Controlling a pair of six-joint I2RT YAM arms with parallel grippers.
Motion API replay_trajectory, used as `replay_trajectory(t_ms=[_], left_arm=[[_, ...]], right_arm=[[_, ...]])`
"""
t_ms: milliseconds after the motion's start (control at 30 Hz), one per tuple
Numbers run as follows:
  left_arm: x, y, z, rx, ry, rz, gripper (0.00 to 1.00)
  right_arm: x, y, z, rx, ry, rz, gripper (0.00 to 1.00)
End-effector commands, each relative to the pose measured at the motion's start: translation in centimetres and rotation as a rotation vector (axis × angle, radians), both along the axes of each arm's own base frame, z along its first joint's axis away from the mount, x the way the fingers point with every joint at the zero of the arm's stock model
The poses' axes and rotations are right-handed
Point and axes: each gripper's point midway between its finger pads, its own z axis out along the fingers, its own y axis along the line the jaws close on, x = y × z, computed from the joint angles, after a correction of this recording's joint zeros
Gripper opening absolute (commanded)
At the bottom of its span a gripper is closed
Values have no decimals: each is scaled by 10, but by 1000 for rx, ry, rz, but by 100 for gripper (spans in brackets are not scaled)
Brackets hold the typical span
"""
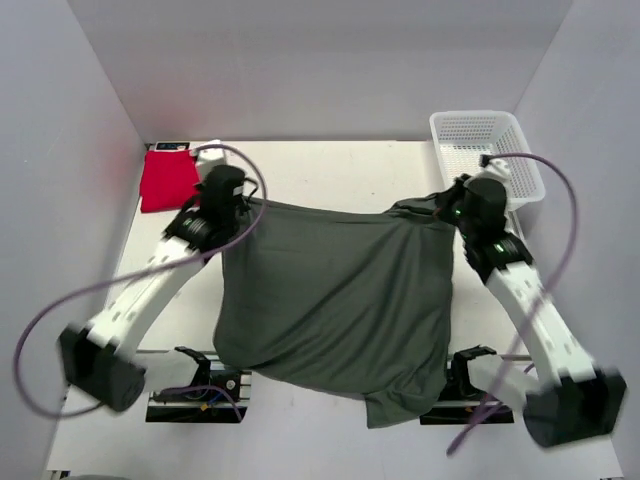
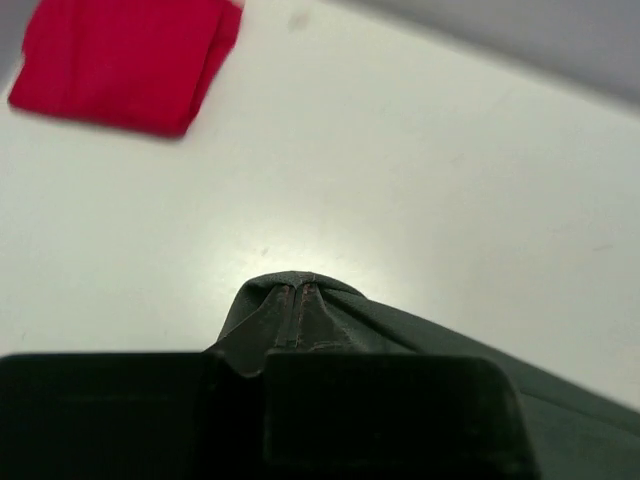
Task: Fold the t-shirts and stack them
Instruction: Flatten out the tshirt, then grap the side of the flattened tshirt furthest away from the robot with both arms
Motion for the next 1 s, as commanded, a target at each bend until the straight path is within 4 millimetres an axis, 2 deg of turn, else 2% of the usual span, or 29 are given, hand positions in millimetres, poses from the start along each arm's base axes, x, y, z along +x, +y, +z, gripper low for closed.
replay_trajectory(t_ms=[0,33,67,100,133,167,200,233,267,300,333,367,400,433,467,500,533,600,633,767,800,833,867,933,967], left_arm=[[34,21,-18,13,8,141,0],[47,17,-33,10,44,126,0],[68,15,-69,40,124,134,0],[84,21,-79,33,156,135,0],[102,21,-120,53,245,136,0],[114,23,-134,56,270,133,0],[131,19,-135,41,273,107,0],[143,26,-144,40,289,111,0],[153,25,-154,40,303,98,0],[171,20,-168,38,316,66,0],[180,24,-173,33,315,62,0],[195,18,-166,23,280,42,0],[201,22,-171,20,289,30,0],[209,27,-185,16,303,37,0],[221,28,-179,0,281,30,0],[226,25,-181,5,282,17,0],[231,31,-185,6,286,15,0],[245,29,-190,-12,277,-24,0],[252,32,-188,-17,263,-33,0],[257,31,-188,-31,265,-64,0],[255,30,-192,-35,275,-73,0],[249,31,-188,-27,272,-78,0],[248,31,-183,-20,255,-83,0],[235,33,-187,-19,272,-83,0],[231,38,-176,-21,257,-74,0]], right_arm=[[48,-9,-14,24,-14,-119,0],[59,-10,-15,19,-18,-133,0],[72,-7,-37,0,39,-128,0],[91,-2,-47,-7,66,-124,0],[104,-1,-71,-26,125,-119,0],[111,0,-79,-29,145,-117,0],[131,5,-80,-26,154,-107,0],[143,4,-106,-47,211,-102,0],[150,7,-110,-45,219,-85,0],[169,11,-106,-40,211,-80,0],[178,14,-126,-56,249,-56,0],[184,18,-130,-53,256,-38,0],[203,21,-135,-62,254,-29,0],[210,26,-136,-62,249,-2,0],[219,28,-129,-64,230,7,0],[229,30,-142,-72,249,16,0],[235,34,-134,-67,230,27,0],[241,34,-147,-82,247,33,0],[245,36,-142,-84,230,41,0],[246,34,-146,-100,241,40,0],[243,34,-141,-99,235,40,0],[241,34,-140,-100,238,41,0],[237,33,-130,-99,223,42,0],[229,32,-133,-104,233,45,0],[219,32,-127,-100,230,55,0]])
